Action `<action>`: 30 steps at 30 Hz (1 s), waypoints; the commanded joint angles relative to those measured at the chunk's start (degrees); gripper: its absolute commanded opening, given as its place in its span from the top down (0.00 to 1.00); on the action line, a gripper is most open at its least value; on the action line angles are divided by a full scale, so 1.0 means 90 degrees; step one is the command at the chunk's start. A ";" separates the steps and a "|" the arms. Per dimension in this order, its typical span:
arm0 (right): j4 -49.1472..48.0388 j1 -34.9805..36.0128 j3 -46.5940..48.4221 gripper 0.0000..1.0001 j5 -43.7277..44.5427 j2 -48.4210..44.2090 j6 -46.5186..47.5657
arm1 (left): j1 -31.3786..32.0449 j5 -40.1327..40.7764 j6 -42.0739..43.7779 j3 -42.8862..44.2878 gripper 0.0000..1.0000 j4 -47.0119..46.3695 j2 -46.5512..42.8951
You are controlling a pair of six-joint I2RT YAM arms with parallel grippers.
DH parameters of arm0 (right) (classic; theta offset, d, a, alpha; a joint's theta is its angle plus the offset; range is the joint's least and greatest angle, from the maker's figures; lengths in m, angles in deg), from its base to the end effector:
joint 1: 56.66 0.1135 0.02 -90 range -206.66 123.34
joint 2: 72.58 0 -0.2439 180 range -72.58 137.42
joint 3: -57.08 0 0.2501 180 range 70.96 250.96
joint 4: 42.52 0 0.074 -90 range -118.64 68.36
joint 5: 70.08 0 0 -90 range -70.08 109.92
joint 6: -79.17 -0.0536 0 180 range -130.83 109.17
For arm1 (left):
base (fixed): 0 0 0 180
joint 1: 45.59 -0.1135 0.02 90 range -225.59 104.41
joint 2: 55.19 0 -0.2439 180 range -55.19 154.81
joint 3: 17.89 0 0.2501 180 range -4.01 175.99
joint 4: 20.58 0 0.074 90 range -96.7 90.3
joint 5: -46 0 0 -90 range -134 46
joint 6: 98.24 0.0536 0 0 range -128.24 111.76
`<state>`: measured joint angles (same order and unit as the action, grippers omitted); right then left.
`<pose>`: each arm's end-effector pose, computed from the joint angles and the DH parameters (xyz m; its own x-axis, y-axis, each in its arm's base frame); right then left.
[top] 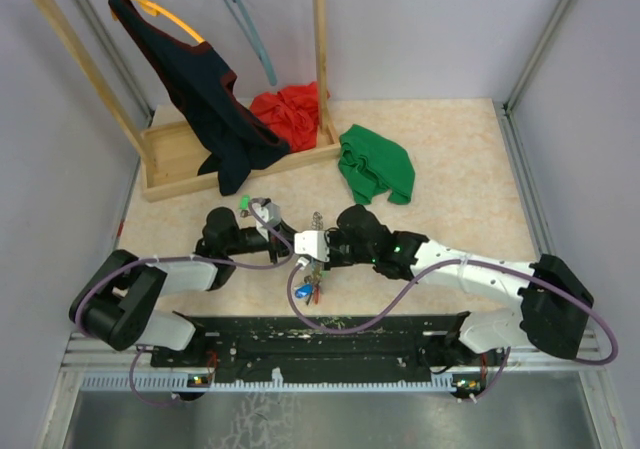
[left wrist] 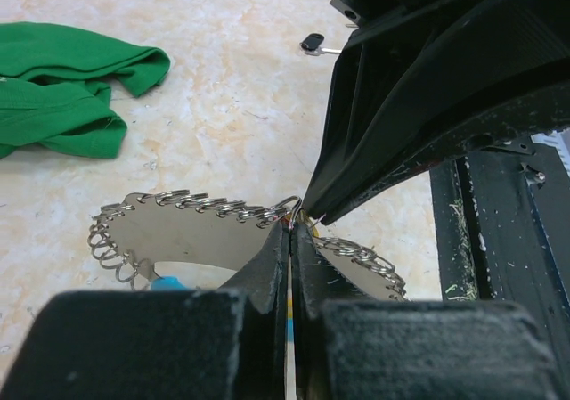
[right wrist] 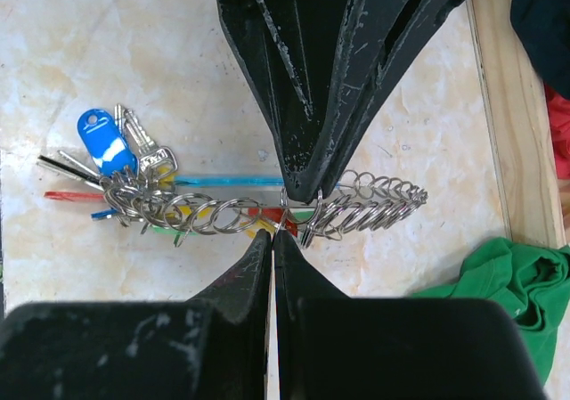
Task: Put the keys on the keyring
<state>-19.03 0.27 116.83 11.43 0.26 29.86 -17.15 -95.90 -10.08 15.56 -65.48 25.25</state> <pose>0.1536 0.2504 0.2142 0.3360 -0.6658 -0.6663 -0.8895 0.0083 -0.4568 0.2060 -0.1595 0.1672 -0.0637 0.0120 -0.9979 0.9838 0.1685 -0.0608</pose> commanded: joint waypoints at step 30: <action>0.1284 -0.0010 0.1647 1.00 -0.0160 0.0048 0.0704 | -0.0074 -0.0534 0.0595 0.0125 0.58 0.0331 -0.0369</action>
<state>-6.13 0.10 127.37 12.00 1.31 35.02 -17.63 -97.25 -8.09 13.92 -66.20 21.89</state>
